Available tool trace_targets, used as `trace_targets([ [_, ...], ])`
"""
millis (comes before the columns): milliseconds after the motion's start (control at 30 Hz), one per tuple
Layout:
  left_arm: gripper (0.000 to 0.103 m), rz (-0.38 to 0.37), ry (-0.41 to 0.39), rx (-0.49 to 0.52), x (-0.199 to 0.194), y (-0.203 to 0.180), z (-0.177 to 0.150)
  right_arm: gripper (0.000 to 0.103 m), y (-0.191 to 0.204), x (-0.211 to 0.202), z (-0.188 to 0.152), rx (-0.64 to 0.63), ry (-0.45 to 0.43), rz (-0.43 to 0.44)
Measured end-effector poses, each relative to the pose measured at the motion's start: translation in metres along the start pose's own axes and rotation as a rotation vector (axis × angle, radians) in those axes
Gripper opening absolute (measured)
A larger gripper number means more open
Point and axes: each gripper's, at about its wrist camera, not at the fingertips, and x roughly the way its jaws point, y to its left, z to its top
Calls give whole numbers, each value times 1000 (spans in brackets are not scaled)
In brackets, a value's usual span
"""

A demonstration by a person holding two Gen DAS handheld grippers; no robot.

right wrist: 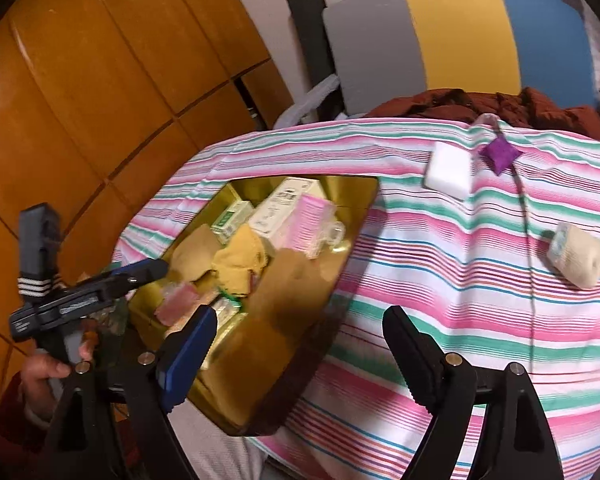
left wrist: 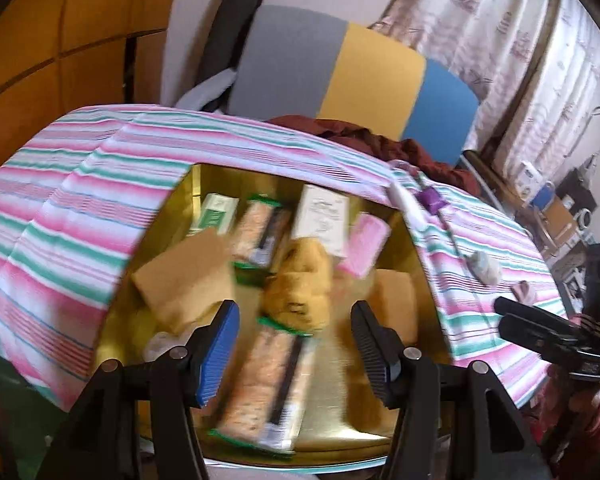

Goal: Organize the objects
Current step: 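Move both tools back from the tray toward the socks on the cloth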

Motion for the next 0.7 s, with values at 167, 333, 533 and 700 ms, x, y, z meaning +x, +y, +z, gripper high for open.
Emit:
trace_targets([
  [167, 69, -52, 32, 45, 13, -28, -1, 89, -21, -3, -3, 55, 13, -51],
  [333, 69, -100, 76, 111, 26, -64, -5, 89, -51, -8, -11, 130, 45, -95],
  [533, 69, -141, 117, 198, 35, -102, -9, 90, -91, -21, -18, 175, 64, -173],
  [700, 69, -181, 148, 261, 45, -134, -13, 90, -147, -46, -17, 279, 44, -277],
])
